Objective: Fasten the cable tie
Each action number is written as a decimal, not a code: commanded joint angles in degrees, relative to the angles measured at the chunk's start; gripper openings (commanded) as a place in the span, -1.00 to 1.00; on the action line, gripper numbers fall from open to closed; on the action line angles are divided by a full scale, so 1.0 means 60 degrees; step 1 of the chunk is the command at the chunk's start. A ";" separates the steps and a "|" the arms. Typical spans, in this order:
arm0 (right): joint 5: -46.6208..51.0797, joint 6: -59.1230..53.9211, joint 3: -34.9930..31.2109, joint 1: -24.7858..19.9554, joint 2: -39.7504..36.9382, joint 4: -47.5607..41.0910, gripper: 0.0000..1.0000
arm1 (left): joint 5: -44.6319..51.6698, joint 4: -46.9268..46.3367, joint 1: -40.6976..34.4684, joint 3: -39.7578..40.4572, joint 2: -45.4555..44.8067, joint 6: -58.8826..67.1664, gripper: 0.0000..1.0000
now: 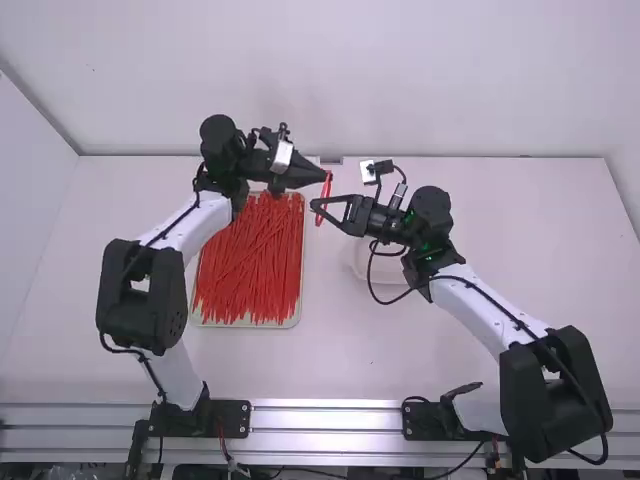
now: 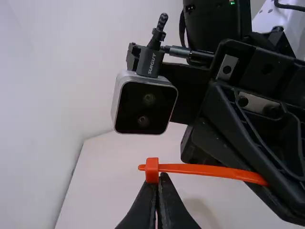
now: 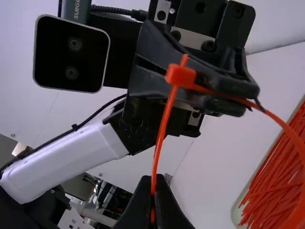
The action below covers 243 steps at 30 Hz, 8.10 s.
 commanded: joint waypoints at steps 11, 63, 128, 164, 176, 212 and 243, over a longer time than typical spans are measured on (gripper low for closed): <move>-0.0015 -0.0018 0.0455 -0.0299 0.0055 0.0015 -1.00 | 0.0138 0.0076 -0.0018 -0.0022 0.0044 -0.0641 -0.97; 0.0160 -0.0266 0.0459 -0.0841 0.0055 0.1071 -1.00 | 0.0135 0.7053 -0.0331 -0.1592 0.0040 -0.6167 -0.97; 0.0015 -0.0018 0.0455 -0.1173 0.0055 0.1348 -0.37 | 0.0127 0.6397 -0.0474 -0.1723 0.0040 -0.6182 -0.97; -0.0310 0.0280 0.0463 -0.1854 0.0055 0.2342 -1.00 | 0.0131 0.4834 -0.0459 -0.2685 0.0040 -0.4932 -0.97; -0.0339 0.1075 0.0463 -0.2524 0.0055 0.3628 -1.00 | 0.0102 0.4830 -0.0455 -0.3566 0.0040 -0.4503 -0.97; -0.0914 0.1752 0.1337 -0.3220 0.0036 0.4306 -1.00 | 0.0033 0.4798 -0.0455 -0.5155 0.0040 -0.3840 -0.96; -0.3370 0.1796 0.1311 -0.3173 0.0040 0.3727 0.00 | -0.0226 0.7446 0.0929 -0.3967 -0.0040 -0.7468 -0.97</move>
